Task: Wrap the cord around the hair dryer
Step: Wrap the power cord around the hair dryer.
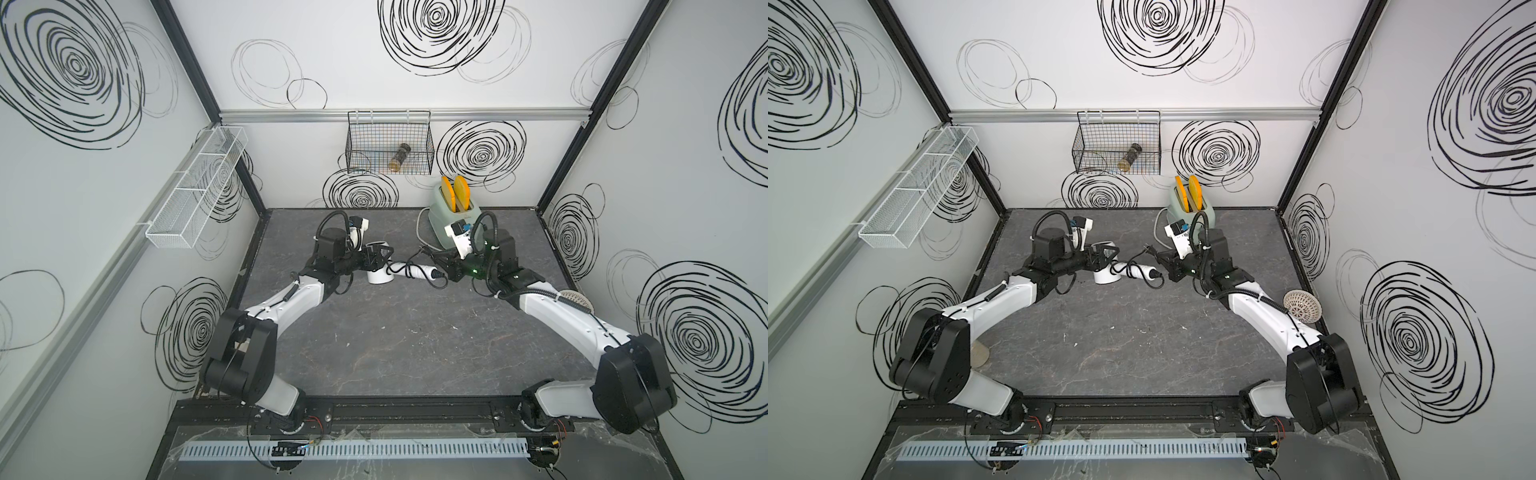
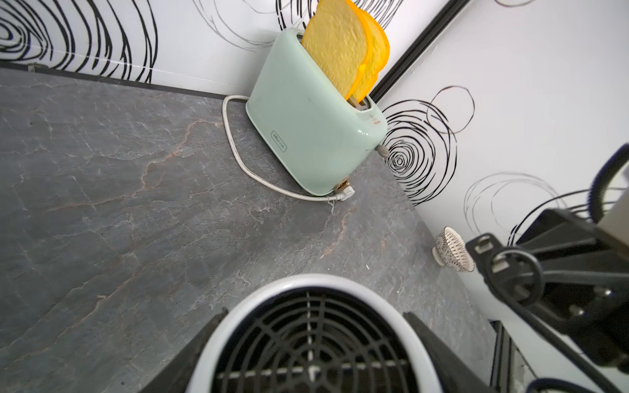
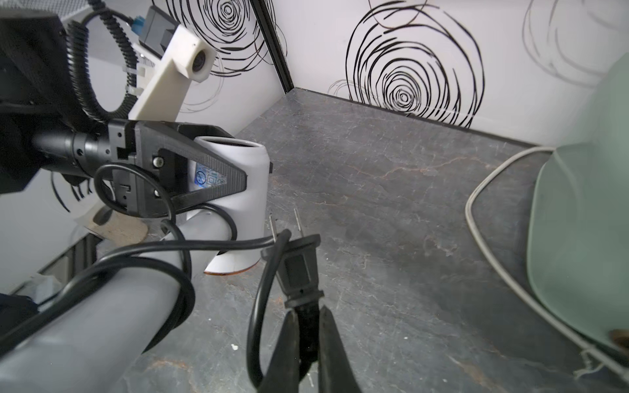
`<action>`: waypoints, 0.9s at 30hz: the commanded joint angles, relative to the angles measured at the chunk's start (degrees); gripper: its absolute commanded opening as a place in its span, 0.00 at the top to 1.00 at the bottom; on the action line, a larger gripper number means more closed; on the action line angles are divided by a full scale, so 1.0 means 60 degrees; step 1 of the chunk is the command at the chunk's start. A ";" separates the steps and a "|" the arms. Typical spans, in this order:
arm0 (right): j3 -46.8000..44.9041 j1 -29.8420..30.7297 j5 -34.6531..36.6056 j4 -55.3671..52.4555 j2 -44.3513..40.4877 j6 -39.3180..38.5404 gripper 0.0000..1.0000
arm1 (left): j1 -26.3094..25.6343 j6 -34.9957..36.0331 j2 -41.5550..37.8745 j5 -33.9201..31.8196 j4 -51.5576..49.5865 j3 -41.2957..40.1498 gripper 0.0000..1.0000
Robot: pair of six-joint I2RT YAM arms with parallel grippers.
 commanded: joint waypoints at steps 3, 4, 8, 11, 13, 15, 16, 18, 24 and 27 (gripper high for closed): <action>-0.1207 0.0058 -0.0126 0.1599 0.0007 0.2424 1.00 | 0.0038 -0.2541 -0.0247 -0.0104 0.2059 -0.0178 1.00; -0.1414 0.0175 0.0014 0.1765 -0.0074 0.2512 1.00 | 0.0045 -0.2739 -0.0257 -0.0211 0.2071 -0.0207 1.00; -0.1606 0.0672 0.0592 0.1458 -0.0393 0.1929 1.00 | 0.0121 -0.2924 -0.0327 -0.1044 0.1066 0.0052 1.00; -0.1422 0.0973 0.0522 0.0799 -0.0472 0.0759 1.00 | 0.0162 -0.2513 -0.0304 -0.1528 0.0196 0.0423 1.00; -0.1290 0.1138 0.0373 0.0382 -0.0564 -0.0018 1.00 | 0.0241 -0.2404 -0.0261 -0.1502 0.0058 0.0515 1.00; -0.1304 0.1255 -0.0052 0.0249 -0.0670 -0.0704 1.00 | 0.0376 -0.2382 -0.0208 -0.1385 0.0076 0.0498 1.00; -0.1283 0.1273 -0.0284 0.0084 -0.0706 -0.0970 1.00 | 0.0459 -0.2396 -0.0159 -0.1267 0.0061 0.0521 1.00; -0.1156 0.1436 -0.0309 -0.0401 -0.0752 -0.1520 1.00 | 0.0583 -0.2266 -0.0047 -0.1262 -0.0219 0.0643 1.00; -0.0209 0.2521 0.1859 -0.2412 -0.0753 -0.2877 1.00 | 0.0602 -0.1263 0.0042 -0.3159 -0.1700 0.1101 1.00; -0.0024 0.2689 0.2209 -0.2820 -0.0808 -0.2963 1.00 | 0.0631 -0.0913 0.0049 -0.4287 -0.1970 0.1038 1.00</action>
